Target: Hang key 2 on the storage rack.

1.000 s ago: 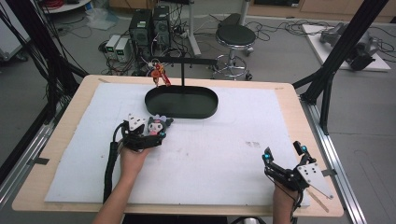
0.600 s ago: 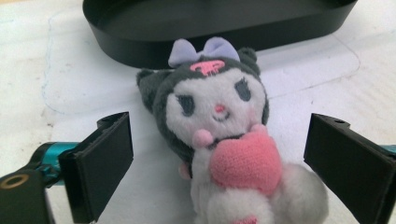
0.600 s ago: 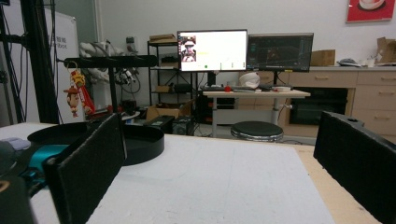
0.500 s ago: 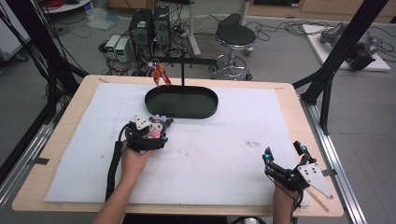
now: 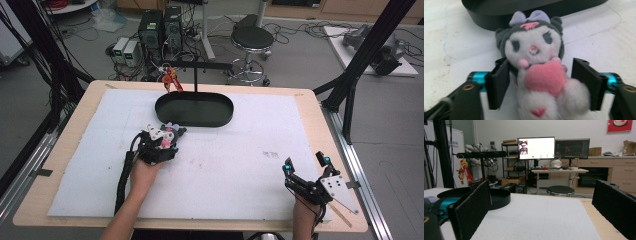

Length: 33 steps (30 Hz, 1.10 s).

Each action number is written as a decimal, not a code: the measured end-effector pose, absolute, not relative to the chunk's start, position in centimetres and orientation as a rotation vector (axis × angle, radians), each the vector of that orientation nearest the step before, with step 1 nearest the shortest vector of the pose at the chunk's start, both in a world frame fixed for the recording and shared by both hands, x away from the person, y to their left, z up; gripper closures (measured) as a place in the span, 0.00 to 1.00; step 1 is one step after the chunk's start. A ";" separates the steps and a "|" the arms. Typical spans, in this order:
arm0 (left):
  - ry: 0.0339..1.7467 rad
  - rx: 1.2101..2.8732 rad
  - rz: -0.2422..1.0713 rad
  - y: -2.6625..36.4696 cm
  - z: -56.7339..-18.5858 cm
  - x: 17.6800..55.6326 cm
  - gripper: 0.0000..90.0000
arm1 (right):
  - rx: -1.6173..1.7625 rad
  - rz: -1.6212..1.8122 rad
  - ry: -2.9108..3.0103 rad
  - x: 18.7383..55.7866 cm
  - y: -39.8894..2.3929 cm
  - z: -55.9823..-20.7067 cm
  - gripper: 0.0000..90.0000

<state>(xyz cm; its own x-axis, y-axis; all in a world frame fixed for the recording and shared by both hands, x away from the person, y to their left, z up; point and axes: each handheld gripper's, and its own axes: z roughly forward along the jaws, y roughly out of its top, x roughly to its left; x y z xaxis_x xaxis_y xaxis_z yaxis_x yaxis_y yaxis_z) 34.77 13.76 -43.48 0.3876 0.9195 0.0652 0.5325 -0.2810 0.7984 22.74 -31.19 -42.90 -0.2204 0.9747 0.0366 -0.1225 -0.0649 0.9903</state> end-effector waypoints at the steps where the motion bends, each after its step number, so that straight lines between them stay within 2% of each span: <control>1: 1.241 1.956 0.706 13.7 -43.5 34.8 0.42 | 1.039 1.467 1.244 22.7 -31.2 -42.9 0.02; 5: 1.218 1.969 0.728 13.7 -43.5 34.7 0.52 | 1.040 1.468 1.241 22.7 -31.2 -42.9 0.02; 11: 1.187 1.983 0.735 13.8 -43.4 34.7 0.59 | 1.036 1.466 1.240 22.7 -31.2 -42.9 0.02; 20: 1.152 1.943 0.695 14.0 -43.0 34.6 0.60 | 1.040 1.467 1.237 22.7 -31.3 -42.9 0.02; 33: 1.074 1.747 0.680 14.4 -41.0 33.8 0.60 | 1.043 1.465 1.240 22.7 -31.2 -43.0 0.02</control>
